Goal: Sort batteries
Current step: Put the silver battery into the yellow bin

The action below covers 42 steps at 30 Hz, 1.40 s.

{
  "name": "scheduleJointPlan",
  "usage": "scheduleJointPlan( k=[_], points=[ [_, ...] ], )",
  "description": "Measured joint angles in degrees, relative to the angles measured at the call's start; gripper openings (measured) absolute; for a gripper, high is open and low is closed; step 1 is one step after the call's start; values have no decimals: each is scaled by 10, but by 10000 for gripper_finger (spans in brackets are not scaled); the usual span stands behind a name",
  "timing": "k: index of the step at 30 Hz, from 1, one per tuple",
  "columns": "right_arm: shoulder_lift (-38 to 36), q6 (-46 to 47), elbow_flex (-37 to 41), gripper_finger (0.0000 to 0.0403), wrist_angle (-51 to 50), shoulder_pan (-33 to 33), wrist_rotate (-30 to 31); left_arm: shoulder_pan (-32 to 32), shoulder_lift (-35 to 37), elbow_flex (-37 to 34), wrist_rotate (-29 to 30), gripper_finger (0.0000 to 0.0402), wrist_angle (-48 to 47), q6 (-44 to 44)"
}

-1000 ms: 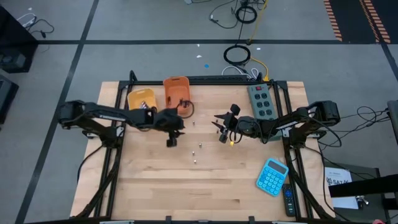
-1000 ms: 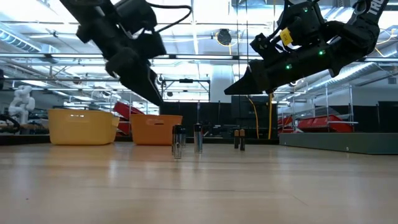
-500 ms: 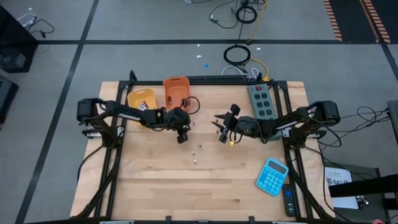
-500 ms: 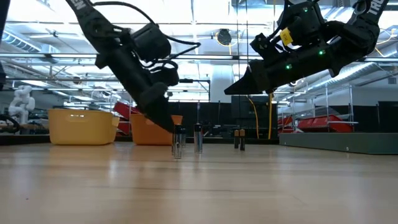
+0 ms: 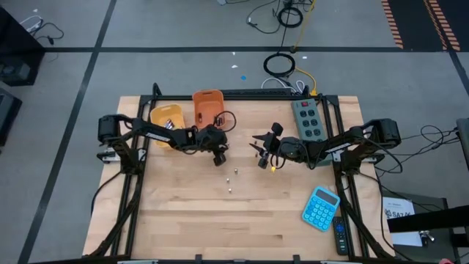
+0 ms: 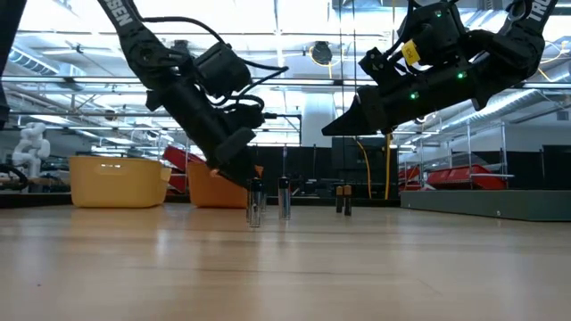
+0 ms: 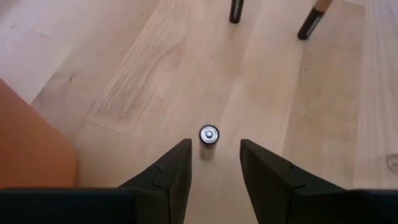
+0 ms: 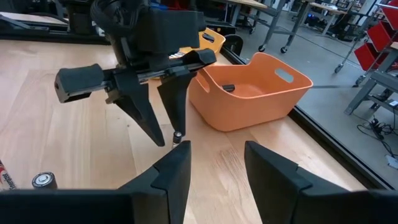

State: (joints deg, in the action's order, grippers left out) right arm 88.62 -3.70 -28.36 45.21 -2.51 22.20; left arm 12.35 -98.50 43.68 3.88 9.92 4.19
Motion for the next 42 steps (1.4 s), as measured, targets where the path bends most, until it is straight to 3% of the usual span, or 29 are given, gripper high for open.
scheduleJointPlan(
  k=[12,14,18,25,29,34,38,42],
  points=[
    [0,-1,0,141,0,0,0,1,-32,0,1,142,64,-5],
    [0,-2,0,141,0,0,0,0,-39,0,9,122,64,-5],
    [0,-2,0,141,0,0,0,-5,-41,0,11,33,64,-16],
    [0,-2,0,141,-1,0,0,-12,-4,0,0,32,36,-3],
    [0,-1,0,141,-4,0,0,-12,76,-1,16,32,-19,0],
    [0,2,0,141,-7,0,0,-16,205,0,144,32,-117,0],
    [0,2,0,141,-8,0,0,1,282,0,244,32,-265,61],
    [0,2,0,141,-7,0,0,32,312,0,265,32,-429,160]
  ],
)
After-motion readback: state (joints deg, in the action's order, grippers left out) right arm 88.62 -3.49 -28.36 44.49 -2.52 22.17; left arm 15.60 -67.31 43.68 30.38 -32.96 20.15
